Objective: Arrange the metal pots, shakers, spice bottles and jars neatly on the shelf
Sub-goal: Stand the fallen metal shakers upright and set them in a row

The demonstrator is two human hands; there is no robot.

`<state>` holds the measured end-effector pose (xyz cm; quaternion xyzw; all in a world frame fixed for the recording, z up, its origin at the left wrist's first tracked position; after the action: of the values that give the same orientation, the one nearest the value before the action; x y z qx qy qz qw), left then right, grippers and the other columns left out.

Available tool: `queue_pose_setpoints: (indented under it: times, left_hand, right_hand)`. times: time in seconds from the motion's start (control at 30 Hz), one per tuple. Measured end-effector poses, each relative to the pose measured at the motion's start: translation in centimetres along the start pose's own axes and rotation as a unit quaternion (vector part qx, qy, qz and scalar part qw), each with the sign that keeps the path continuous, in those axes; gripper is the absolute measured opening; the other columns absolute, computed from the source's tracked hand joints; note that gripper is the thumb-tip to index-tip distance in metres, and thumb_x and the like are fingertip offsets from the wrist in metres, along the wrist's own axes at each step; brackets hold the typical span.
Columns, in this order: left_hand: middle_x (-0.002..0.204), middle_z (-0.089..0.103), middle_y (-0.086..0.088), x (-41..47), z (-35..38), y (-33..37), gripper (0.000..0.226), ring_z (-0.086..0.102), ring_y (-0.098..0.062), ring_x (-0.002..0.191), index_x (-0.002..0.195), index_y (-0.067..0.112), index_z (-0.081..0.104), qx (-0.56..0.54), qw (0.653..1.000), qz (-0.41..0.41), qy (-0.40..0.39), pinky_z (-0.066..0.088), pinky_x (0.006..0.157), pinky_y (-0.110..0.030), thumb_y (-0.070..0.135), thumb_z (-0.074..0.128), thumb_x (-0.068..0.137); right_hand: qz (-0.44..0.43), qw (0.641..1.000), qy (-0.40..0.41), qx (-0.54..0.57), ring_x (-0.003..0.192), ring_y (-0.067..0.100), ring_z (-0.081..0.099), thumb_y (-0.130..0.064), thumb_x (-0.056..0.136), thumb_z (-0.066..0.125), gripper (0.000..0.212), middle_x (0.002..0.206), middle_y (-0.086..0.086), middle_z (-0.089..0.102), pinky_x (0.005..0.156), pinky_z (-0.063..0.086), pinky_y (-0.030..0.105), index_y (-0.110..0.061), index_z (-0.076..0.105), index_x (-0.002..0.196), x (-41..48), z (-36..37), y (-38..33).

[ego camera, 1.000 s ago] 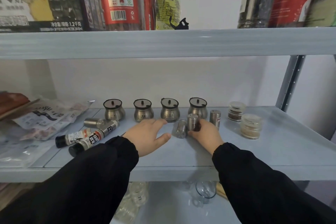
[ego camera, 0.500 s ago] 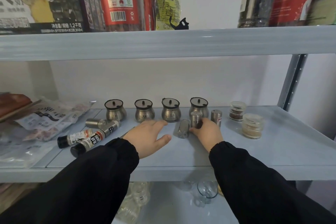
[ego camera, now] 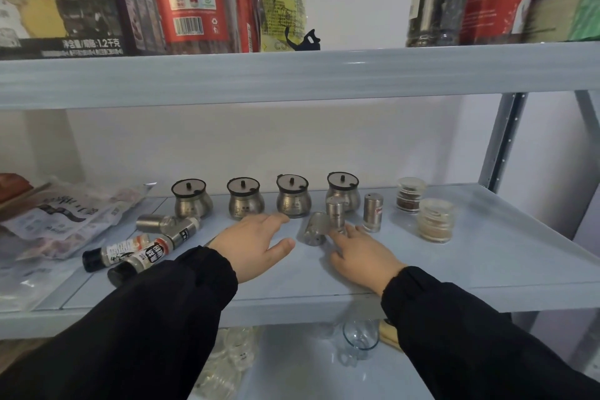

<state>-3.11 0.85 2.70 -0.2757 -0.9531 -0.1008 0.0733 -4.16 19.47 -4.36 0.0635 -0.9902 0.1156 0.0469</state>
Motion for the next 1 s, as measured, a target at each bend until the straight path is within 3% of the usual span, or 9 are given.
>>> queue_pose_setpoints:
  times: [0.4, 0.47, 0.53, 0.6, 0.73, 0.8, 0.93, 1.0]
  left_hand:
    - [0.138, 0.051, 0.005, 0.0, 0.0, -0.1, 0.056, 0.043, -0.013, 0.128, 0.146, 0.034, 0.032, -0.006, 1.000, 0.001, 0.005, 0.041, 0.103, -0.035, 0.061, 0.032, 0.096]
    - [0.138, 0.052, 0.005, 0.1, -0.1, -0.3, 0.056, 0.043, -0.014, 0.128, 0.146, 0.033, 0.032, -0.007, 1.000, 0.001, 0.008, 0.040, 0.103, -0.033, 0.059, 0.033, 0.097]
    - [0.138, 0.052, 0.005, 0.0, -0.1, -0.7, 0.056, 0.043, -0.013, 0.127, 0.146, 0.033, 0.033, -0.007, 1.000, 0.002, 0.012, 0.039, 0.102, -0.032, 0.060, 0.032, 0.097]
    - [0.138, 0.052, 0.005, -0.1, -0.3, -1.1, 0.056, 0.043, -0.014, 0.127, 0.146, 0.032, 0.033, -0.010, 1.000, 0.003, 0.016, 0.039, 0.102, -0.032, 0.059, 0.032, 0.097]
    - [0.141, 0.050, 0.004, -0.7, -0.8, -1.9, 0.056, 0.042, -0.017, 0.132, 0.146, 0.029, 0.034, -0.014, 1.000, 0.011, 0.023, 0.038, 0.105, -0.034, 0.057, 0.033, 0.098]
    - [0.141, 0.050, 0.004, -1.0, -0.7, -2.5, 0.055, 0.044, -0.017, 0.129, 0.146, 0.029, 0.035, -0.016, 0.999, 0.012, 0.025, 0.038, 0.102, -0.033, 0.057, 0.033, 0.098]
    - [0.138, 0.052, 0.005, -1.3, -0.2, -3.8, 0.053, 0.047, -0.018, 0.124, 0.143, 0.031, 0.037, -0.019, 0.999, 0.014, 0.023, 0.039, 0.098, -0.033, 0.058, 0.032, 0.097]
    - [0.134, 0.054, 0.005, -1.4, -0.1, -4.2, 0.052, 0.048, -0.018, 0.122, 0.142, 0.030, 0.038, -0.017, 0.999, 0.021, 0.020, 0.040, 0.096, -0.033, 0.057, 0.032, 0.097]
  right_hand:
    - [0.034, 0.999, -0.017, 0.005, 0.141, 0.034, 0.029, -0.048, 0.093, 0.037, 0.066, 0.153, 0.010, 0.035, 0.110, 0.036, 0.047, -0.028, 0.025, 0.154, 0.4, 0.4, 0.1]
    - [0.038, 0.999, 0.002, 0.004, 0.136, 0.034, 0.036, -0.049, 0.092, 0.039, 0.063, 0.144, 0.012, 0.043, 0.104, 0.041, 0.045, -0.026, 0.032, 0.150, 0.2, -0.2, -0.1]
    - [0.031, 0.997, 0.070, -0.003, 0.122, 0.032, 0.046, -0.046, 0.092, 0.042, 0.052, 0.126, 0.011, 0.052, 0.088, 0.046, 0.039, -0.022, 0.046, 0.138, -0.3, -1.8, -1.1]
    - [0.004, 0.994, 0.108, -0.010, 0.115, 0.030, 0.050, -0.043, 0.092, 0.043, 0.048, 0.119, 0.009, 0.053, 0.081, 0.045, 0.036, -0.023, 0.046, 0.136, -0.6, -2.9, -2.9]
    - [0.002, 1.000, 0.020, -0.024, 0.126, 0.034, 0.043, -0.054, 0.092, 0.039, 0.061, 0.133, 0.012, 0.046, 0.091, 0.046, 0.042, -0.036, 0.027, 0.149, 0.7, -0.9, -5.1]
    - [0.021, 0.999, -0.001, -0.026, 0.128, 0.034, 0.042, -0.060, 0.091, 0.038, 0.064, 0.136, 0.012, 0.045, 0.094, 0.047, 0.044, -0.036, 0.027, 0.149, 1.4, -0.1, -5.4]
    - [0.031, 0.998, 0.045, -0.005, 0.109, 0.033, 0.055, -0.055, 0.091, 0.046, 0.055, 0.120, 0.010, 0.050, 0.081, 0.049, 0.038, -0.026, 0.037, 0.137, 2.2, -0.2, -5.7]
    - [0.029, 0.996, 0.077, 0.012, 0.098, 0.034, 0.058, -0.044, 0.094, 0.049, 0.037, 0.110, 0.009, 0.050, 0.074, 0.047, 0.036, -0.025, 0.042, 0.125, 2.2, -0.6, -5.9]
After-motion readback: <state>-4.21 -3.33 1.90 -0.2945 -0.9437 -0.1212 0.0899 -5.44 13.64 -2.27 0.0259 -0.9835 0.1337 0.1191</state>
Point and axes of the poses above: each hand's wrist, its own x-axis towards the middle knuckle, its own z-axis out of the palm, y = z × x, the point moved 10 cm from there along x, towards the middle knuckle
